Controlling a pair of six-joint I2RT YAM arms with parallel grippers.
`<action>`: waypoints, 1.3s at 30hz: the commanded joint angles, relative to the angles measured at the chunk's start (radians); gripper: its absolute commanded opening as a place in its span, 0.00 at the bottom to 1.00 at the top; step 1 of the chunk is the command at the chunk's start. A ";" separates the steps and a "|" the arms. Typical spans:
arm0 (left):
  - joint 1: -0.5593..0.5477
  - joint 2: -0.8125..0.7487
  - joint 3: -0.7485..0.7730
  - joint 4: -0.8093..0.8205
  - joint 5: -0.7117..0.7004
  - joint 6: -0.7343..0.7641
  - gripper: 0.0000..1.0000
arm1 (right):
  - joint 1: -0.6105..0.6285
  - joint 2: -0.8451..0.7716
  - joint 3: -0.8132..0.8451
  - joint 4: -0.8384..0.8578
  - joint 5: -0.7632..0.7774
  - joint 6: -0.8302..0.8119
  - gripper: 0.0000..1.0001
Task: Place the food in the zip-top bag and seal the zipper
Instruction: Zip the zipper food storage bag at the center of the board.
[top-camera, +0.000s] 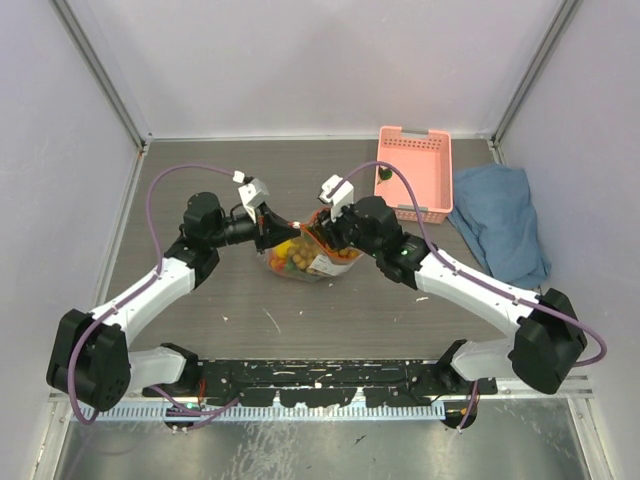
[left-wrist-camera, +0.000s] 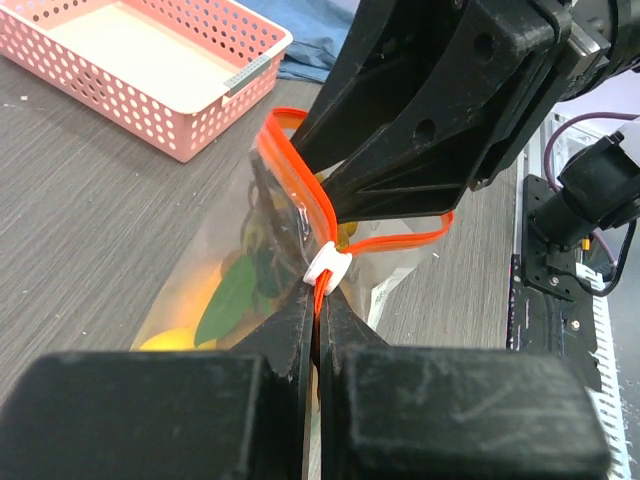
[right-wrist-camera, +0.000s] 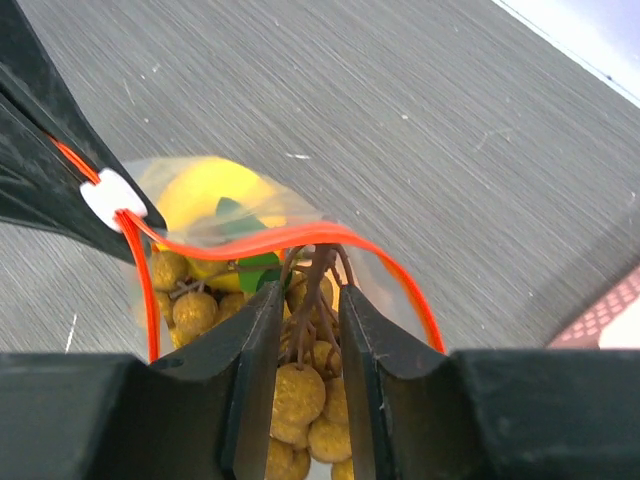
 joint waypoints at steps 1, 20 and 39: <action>0.002 -0.040 -0.003 0.070 -0.022 0.000 0.00 | -0.001 0.030 -0.001 0.228 -0.106 0.006 0.35; 0.010 -0.086 -0.022 0.041 -0.090 0.006 0.00 | -0.001 -0.011 -0.009 0.161 -0.166 -0.024 0.21; 0.010 -0.088 -0.032 0.065 -0.085 -0.014 0.00 | 0.000 0.114 -0.078 0.398 -0.072 0.145 0.34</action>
